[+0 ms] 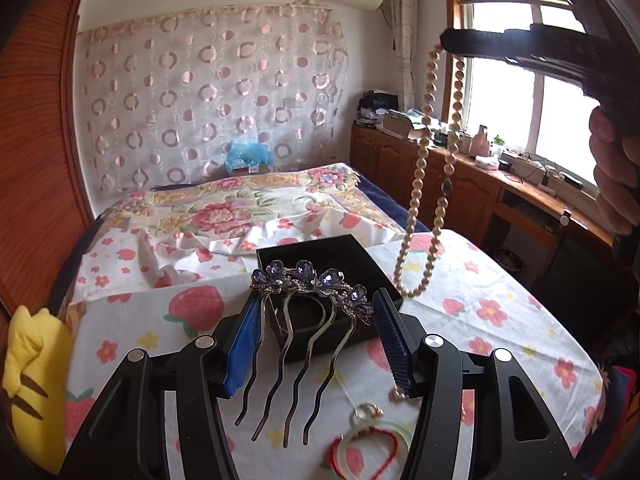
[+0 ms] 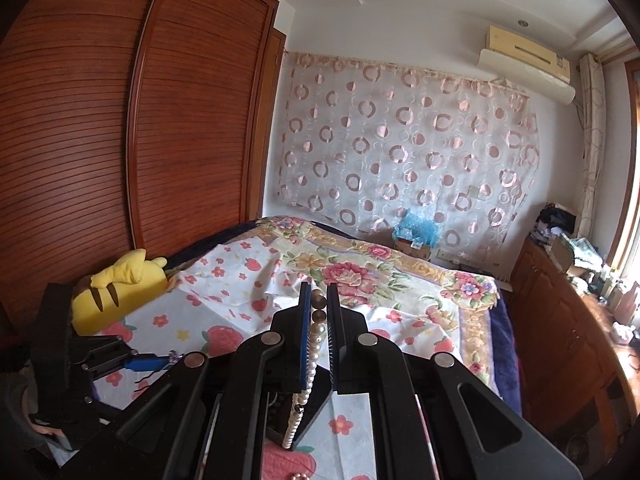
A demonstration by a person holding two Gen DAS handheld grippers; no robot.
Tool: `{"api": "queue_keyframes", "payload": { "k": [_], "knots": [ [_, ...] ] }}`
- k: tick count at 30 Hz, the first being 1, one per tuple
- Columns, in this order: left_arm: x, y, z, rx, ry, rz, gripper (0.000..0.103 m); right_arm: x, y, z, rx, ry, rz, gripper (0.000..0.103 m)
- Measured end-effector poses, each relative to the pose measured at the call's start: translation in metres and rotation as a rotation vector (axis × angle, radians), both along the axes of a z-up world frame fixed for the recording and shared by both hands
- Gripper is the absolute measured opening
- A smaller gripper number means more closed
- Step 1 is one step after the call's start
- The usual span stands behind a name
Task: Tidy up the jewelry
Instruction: 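Carry the hair comb with the left tool while the right tool lifts the pearls over the box, then lower the comb into the box and open the left tool while the right tool drops the pearls in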
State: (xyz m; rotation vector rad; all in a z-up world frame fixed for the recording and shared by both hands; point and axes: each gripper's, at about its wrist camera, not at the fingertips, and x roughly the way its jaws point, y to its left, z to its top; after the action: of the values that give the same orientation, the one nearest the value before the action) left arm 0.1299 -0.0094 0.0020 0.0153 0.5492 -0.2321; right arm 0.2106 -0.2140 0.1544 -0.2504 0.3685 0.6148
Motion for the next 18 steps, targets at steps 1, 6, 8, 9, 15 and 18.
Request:
{"api": "queue_keyframes", "payload": {
  "k": [1,6,8,9,15,18],
  "knots": [
    [0.003,0.001,0.0,-0.003,0.003,0.001,0.053,0.003,0.0,-0.002,0.003,0.005,0.004,0.009],
    [0.024,0.002,0.002,-0.015,0.024,0.002,0.053,0.015,0.005,-0.003,0.002,0.018,0.029,0.009],
    [0.034,0.001,0.004,-0.018,0.036,0.0,0.053,0.021,0.007,-0.007,0.0,0.04,0.036,0.009],
    [0.037,0.001,0.004,-0.019,0.038,-0.002,0.053,0.024,0.009,-0.011,-0.004,0.05,0.042,0.009],
    [0.065,0.002,0.008,-0.022,0.069,-0.007,0.053,0.045,0.016,-0.05,-0.006,0.171,0.064,0.009],
    [0.076,0.001,0.007,-0.022,0.087,-0.01,0.053,0.055,0.021,-0.08,-0.011,0.251,0.06,0.009]
  ]
}}
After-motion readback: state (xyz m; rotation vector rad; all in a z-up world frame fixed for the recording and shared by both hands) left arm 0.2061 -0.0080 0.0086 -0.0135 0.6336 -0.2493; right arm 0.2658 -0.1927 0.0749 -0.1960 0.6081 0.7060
